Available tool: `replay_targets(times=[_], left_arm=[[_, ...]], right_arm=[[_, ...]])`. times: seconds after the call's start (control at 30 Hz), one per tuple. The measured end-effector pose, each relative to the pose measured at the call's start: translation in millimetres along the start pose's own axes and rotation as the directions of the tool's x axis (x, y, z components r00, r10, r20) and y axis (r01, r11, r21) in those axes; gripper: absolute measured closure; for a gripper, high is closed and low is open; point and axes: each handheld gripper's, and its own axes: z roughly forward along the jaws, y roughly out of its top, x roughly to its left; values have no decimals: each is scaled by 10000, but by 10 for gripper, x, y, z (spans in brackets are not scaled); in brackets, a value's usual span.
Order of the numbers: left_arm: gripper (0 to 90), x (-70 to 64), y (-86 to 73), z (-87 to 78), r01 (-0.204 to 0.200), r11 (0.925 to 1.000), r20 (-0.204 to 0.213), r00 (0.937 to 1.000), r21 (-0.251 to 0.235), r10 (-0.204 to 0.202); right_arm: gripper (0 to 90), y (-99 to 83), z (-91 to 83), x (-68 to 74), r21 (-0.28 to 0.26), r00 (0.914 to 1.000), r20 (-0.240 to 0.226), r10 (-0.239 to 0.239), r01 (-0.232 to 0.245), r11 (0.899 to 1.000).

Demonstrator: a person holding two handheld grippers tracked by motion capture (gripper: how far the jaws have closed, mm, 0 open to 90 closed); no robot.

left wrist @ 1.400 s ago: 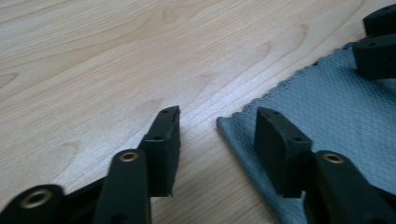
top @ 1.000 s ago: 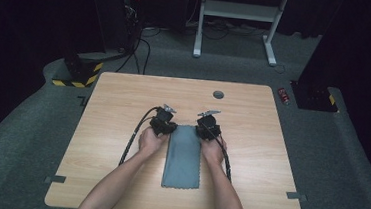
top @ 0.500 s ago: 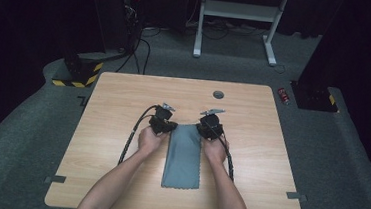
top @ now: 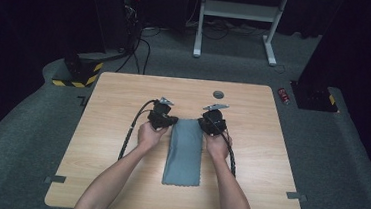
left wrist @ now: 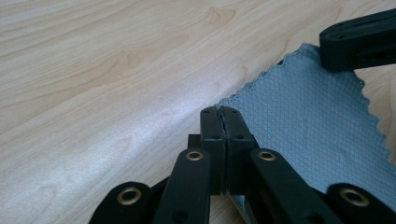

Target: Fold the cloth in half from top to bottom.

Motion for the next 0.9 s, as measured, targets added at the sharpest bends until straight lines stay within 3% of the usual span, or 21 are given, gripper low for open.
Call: replay_targets(times=[0.3, 0.43, 0.9], left_arm=[[892, -17, 164, -152, -254, 9988, 9, 9997, -417, 255], [893, -52, 131, -154, -483, 9982, -4, 9988, -345, 483], [892, -75, -56, -203, -404, 9986, 426, 9982, -353, 419]], right_arm=[[879, 105, -92, -15, -250, 10000, 67, 47, -45, 9997], [879, 77, -105, -27, -184, 10000, 5, 11, -11, 9998], [879, -81, -155, 72, -112, 9988, -248, -419, 417, 9991]])
